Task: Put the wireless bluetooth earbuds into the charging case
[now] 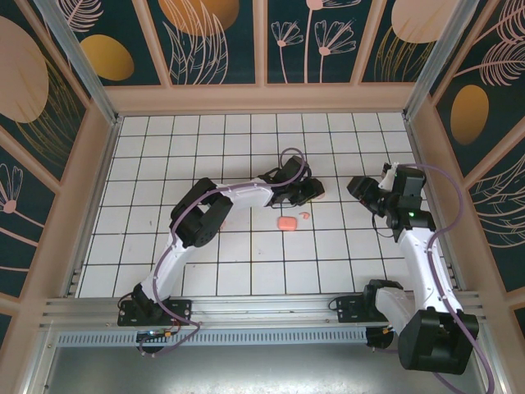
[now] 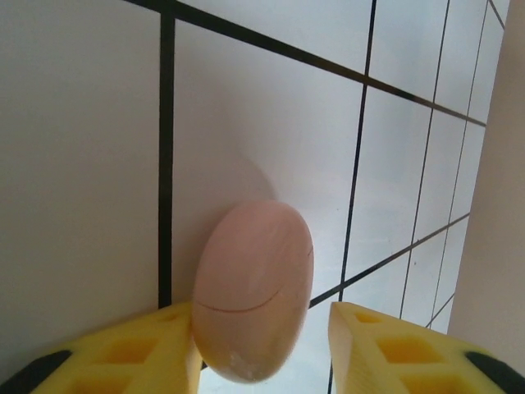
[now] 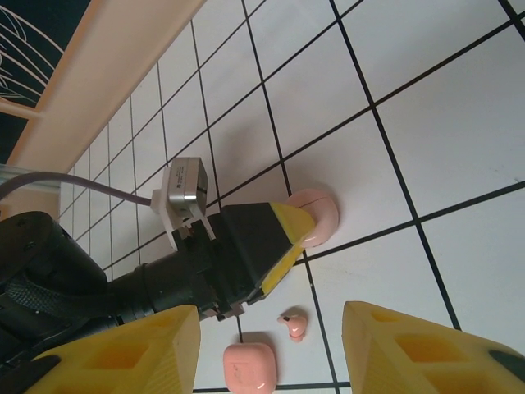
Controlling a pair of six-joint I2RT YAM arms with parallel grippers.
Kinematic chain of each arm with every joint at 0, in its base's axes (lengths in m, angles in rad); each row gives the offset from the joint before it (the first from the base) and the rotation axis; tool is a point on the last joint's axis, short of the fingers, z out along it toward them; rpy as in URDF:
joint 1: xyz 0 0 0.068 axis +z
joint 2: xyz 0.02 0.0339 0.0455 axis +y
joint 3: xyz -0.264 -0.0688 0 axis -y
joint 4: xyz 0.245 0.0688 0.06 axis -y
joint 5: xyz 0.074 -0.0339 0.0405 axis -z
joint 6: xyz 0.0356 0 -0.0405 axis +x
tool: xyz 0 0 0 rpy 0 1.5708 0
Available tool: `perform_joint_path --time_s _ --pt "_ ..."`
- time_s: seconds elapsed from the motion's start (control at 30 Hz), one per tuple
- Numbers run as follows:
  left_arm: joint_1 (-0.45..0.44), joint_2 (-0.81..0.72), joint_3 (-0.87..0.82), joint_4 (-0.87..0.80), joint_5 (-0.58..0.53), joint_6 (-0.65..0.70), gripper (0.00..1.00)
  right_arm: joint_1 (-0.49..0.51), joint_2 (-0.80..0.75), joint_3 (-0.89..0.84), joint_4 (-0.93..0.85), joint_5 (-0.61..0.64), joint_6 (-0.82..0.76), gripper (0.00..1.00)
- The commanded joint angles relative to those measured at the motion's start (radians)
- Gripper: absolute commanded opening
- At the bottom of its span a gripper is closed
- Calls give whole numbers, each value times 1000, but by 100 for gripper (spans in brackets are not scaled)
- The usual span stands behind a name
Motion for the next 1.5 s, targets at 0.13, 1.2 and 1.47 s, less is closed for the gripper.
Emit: perform_joint_path --time_s 0.13,1.2,1.47 --pt "-5 -143 -60 -97 -119 87 57 4 -15 54 -67 7 -53 51" --pt "212 -918 -1005 58 -123 206 64 690 564 418 -506 374 115 60" --pt "247 -952 -1049 77 -74 251 64 762 762 526 -512 380 140 67"
